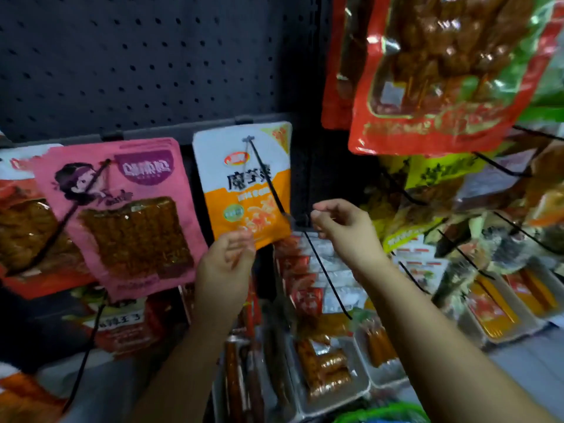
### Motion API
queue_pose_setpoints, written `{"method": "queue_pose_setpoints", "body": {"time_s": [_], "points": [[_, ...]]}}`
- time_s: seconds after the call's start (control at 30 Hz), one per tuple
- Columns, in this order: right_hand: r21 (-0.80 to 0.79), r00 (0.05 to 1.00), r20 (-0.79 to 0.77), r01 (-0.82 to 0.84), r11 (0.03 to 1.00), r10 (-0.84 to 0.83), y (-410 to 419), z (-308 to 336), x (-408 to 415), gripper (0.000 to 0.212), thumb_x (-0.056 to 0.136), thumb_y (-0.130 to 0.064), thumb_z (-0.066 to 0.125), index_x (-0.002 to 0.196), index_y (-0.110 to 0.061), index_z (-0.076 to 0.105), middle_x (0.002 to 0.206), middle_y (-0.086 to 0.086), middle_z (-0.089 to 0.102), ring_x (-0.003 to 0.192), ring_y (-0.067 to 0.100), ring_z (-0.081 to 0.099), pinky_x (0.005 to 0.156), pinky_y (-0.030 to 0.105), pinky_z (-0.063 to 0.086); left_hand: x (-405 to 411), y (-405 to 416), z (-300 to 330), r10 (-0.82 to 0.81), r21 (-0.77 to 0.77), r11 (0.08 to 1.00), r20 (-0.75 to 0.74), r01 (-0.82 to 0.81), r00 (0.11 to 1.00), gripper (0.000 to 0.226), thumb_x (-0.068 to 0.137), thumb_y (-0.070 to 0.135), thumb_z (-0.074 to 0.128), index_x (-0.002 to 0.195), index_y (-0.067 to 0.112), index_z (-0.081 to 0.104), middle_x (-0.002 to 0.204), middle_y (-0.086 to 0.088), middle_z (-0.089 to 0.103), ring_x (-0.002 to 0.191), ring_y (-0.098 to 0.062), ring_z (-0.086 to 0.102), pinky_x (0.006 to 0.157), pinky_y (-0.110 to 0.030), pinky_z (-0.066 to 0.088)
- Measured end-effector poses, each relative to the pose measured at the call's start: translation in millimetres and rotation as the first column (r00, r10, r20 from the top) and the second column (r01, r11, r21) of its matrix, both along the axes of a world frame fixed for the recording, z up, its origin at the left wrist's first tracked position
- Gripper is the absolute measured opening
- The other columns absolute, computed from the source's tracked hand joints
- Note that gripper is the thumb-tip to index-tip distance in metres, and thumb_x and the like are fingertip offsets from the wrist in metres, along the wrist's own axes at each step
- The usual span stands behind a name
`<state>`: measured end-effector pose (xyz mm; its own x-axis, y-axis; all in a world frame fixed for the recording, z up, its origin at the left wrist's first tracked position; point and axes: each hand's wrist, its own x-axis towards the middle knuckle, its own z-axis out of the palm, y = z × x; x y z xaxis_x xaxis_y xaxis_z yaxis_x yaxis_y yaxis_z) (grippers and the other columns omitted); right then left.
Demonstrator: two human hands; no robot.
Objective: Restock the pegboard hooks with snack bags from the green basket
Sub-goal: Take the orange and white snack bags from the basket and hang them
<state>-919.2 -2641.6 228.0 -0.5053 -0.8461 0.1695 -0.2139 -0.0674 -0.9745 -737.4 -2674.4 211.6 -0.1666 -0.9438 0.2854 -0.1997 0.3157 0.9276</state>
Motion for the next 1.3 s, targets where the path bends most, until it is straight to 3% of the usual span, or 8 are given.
{"method": "queue_pose_setpoints", "body": {"time_s": [0.17,0.43,0.6,0.77,0.87,1.07,1.23,1.3], "points": [[0.049,0.979,0.179,0.085,0.995,-0.093,122.1,-62.0,-25.1,0.018,0.091,-0.002,0.058,0.083,-0.017,0.064,0.073,0.003,0.067,0.058,0.004,0.062,0.057,0.014,0.049,-33.7,64.2,-50.7,-0.245,0.174,0.958,0.076,0.229,0.967,0.017,0.088,0.016,0.062,0.084,0.033,0.063,0.078,0.012,0.068,0.075,-0.001,0.065,0.069,-0.019,0.051],[0.521,0.8,0.326,0.292,0.802,-0.503,281.1,-245.3,-82.8,0.017,0.093,0.001,0.052,0.081,-0.009,0.06,0.057,-0.002,0.063,0.041,-0.001,0.054,0.043,0.011,0.043,-126.9,170.0,-222.5,-0.58,0.5,0.73,0.092,0.466,0.809,0.03,0.087,-0.004,0.058,0.086,0.026,0.06,0.081,0.003,0.066,0.073,0.005,0.061,0.072,-0.011,0.046],[0.762,0.821,0.255,0.155,0.629,-0.51,333.0,-408.0,-110.9,0.027,0.091,0.002,0.054,0.071,-0.016,0.057,0.062,0.005,0.058,0.042,-0.001,0.052,0.043,0.01,0.039,-159.6,200.1,-395.5,-0.604,0.702,0.616,0.128,0.358,0.787,0.03,0.085,-0.009,0.059,0.082,0.021,0.06,0.082,0.002,0.063,0.07,0.011,0.058,0.07,-0.008,0.043],[0.905,0.935,0.122,0.033,0.424,-0.334,354.0,-577.9,-130.8,0.008,0.087,-0.015,0.062,0.092,-0.02,0.066,0.087,0.006,0.066,0.079,0.024,0.063,0.07,0.03,0.046,-166.0,214.7,-580.8,-0.541,0.854,0.515,0.253,0.077,0.802,0.014,0.087,0.001,0.061,0.093,0.014,0.061,0.105,-0.018,0.065,0.094,-0.026,0.059,0.081,-0.028,0.047],[0.937,0.971,0.055,0.031,0.349,-0.235,345.1,-663.7,-141.5,0.025,0.088,-0.024,0.063,0.11,-0.014,0.068,0.103,0.011,0.069,0.097,0.027,0.065,0.068,0.022,0.041,-167.1,214.1,-665.5,-0.524,0.919,0.387,0.29,-0.08,0.801,0.019,0.089,0.009,0.06,0.108,0.012,0.056,0.122,-0.019,0.06,0.111,-0.036,0.057,0.099,-0.046,0.045],[0.942,0.934,0.081,0.042,0.332,-0.348,319.3,-780.3,-156.5,0.056,0.082,-0.026,0.073,0.128,-0.002,0.052,0.123,0.021,0.062,0.114,0.033,0.058,0.095,0.038,0.047,-174.6,210.6,-754.2,-0.541,0.953,0.269,0.271,-0.141,0.796,0.056,0.09,0.017,0.058,0.136,-0.006,0.037,0.135,-0.032,0.044,0.123,-0.049,0.044,0.104,-0.061,0.037],[0.906,0.851,0.013,0.213,0.366,-0.526,304.9,-813.9,-149.1,0.065,0.074,-0.031,0.08,0.124,-0.004,0.048,0.122,0.01,0.06,0.106,0.02,0.057,0.086,0.026,0.043,-187.3,207.3,-773.0,-0.402,0.912,0.385,0.302,-0.14,0.864,0.02,0.09,0.023,0.058,0.109,0.018,0.057,0.113,-0.014,0.063,0.099,-0.034,0.062,0.088,-0.052,0.051],[0.889,0.792,0.045,0.247,0.386,-0.609,302.5,-819.3,-145.6,0.067,0.075,-0.032,0.08,0.124,-0.003,0.045,0.121,0.009,0.058,0.106,0.017,0.055,0.092,0.028,0.044,-195.0,205.4,-774.1,-0.429,0.917,0.39,0.263,-0.086,0.864,0.013,0.092,0.026,0.056,0.104,0.019,0.059,0.101,-0.01,0.067,0.079,-0.024,0.065,0.065,-0.037,0.054]]}}
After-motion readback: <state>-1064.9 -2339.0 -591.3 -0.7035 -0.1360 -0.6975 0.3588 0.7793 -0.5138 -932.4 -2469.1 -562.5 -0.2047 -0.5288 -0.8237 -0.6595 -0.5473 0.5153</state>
